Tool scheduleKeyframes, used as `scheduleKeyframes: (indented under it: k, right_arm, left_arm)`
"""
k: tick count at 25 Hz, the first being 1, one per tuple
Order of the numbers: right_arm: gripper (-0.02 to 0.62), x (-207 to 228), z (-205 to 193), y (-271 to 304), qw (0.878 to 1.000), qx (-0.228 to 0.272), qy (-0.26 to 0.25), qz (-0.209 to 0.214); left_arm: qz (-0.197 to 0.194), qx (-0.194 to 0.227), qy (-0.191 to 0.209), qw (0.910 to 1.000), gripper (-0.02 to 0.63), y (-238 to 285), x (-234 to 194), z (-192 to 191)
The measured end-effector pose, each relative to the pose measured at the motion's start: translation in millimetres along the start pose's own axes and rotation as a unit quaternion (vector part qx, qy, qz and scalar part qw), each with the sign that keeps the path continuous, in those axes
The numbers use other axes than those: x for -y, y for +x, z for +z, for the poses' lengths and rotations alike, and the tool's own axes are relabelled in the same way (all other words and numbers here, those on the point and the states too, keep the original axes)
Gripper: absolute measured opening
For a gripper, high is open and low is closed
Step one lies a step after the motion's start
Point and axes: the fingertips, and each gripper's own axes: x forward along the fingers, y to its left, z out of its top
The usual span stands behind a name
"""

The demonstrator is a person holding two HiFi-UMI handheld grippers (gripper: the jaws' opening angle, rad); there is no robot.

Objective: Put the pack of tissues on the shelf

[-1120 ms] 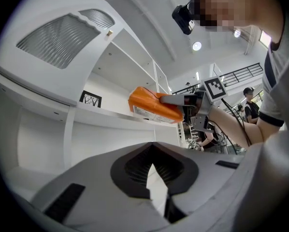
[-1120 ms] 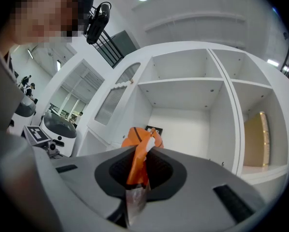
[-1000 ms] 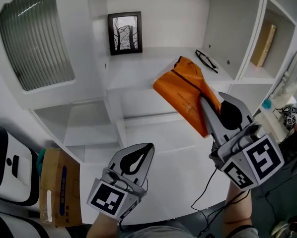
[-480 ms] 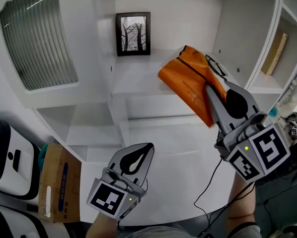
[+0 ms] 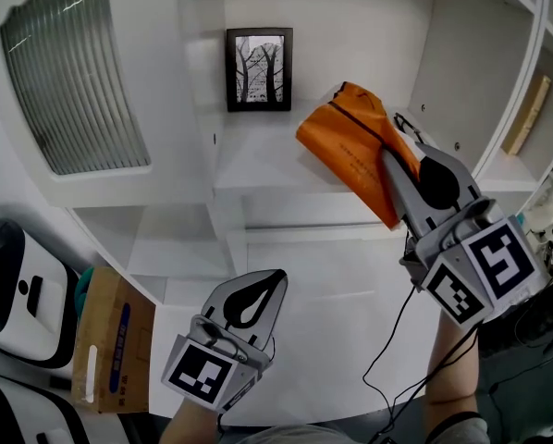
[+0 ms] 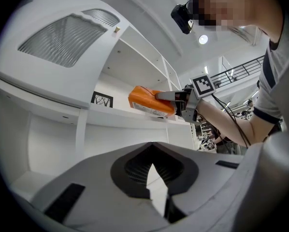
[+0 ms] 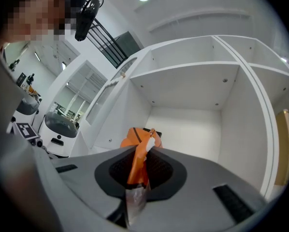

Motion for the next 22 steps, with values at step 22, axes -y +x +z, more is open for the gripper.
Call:
scheduleKeyframes:
  k: [22]
  right_arm:
    - [0.054,40.6,-9.7,76.8,0.999,-0.035,0.022,-0.019]
  left_arm:
    - [0.026,-0.013,-0.020,0.9994,0.031,11.7,-38.3,2.1]
